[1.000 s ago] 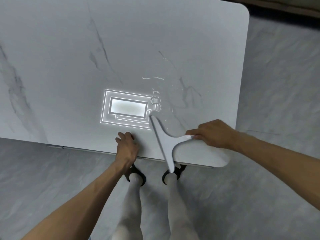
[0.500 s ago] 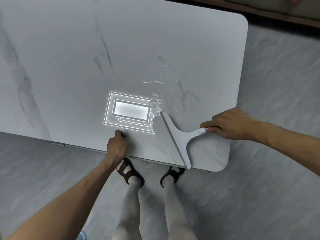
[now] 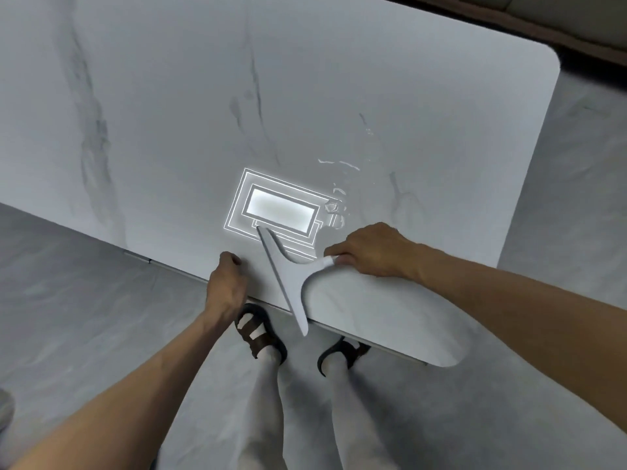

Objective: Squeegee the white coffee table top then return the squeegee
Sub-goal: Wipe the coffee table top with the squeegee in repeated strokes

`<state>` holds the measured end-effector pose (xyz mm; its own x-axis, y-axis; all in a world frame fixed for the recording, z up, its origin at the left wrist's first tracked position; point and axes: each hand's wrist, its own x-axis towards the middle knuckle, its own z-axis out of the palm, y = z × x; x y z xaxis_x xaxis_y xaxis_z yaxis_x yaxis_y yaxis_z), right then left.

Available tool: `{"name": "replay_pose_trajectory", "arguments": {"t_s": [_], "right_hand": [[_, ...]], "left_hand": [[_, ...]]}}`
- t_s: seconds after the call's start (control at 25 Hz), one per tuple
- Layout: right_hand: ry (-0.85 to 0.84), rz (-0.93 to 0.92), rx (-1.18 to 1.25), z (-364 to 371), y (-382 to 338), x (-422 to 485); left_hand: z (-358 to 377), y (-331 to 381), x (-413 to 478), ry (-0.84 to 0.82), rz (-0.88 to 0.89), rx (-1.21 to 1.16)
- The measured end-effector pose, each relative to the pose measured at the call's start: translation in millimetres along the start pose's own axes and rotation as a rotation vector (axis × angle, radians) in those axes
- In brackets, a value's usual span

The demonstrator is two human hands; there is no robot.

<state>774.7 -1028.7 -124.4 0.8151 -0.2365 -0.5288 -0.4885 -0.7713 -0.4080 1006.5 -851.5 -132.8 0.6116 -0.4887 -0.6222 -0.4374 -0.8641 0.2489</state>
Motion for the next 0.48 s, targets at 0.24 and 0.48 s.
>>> {"name": "replay_pose_trajectory", "arguments": {"t_s": [0.24,0.48], "right_hand": [[0.1,0.284,0.068,-17.7,88.3,-70.4],[0.265,0.524,-0.033,-38.9,120.7,-130.6]], "left_hand": [[10.8,44.2,-2.2,-0.063,0.027,-0.079],[2.2,73.7,16.6,-0.028,0.06,-0.19]]}}
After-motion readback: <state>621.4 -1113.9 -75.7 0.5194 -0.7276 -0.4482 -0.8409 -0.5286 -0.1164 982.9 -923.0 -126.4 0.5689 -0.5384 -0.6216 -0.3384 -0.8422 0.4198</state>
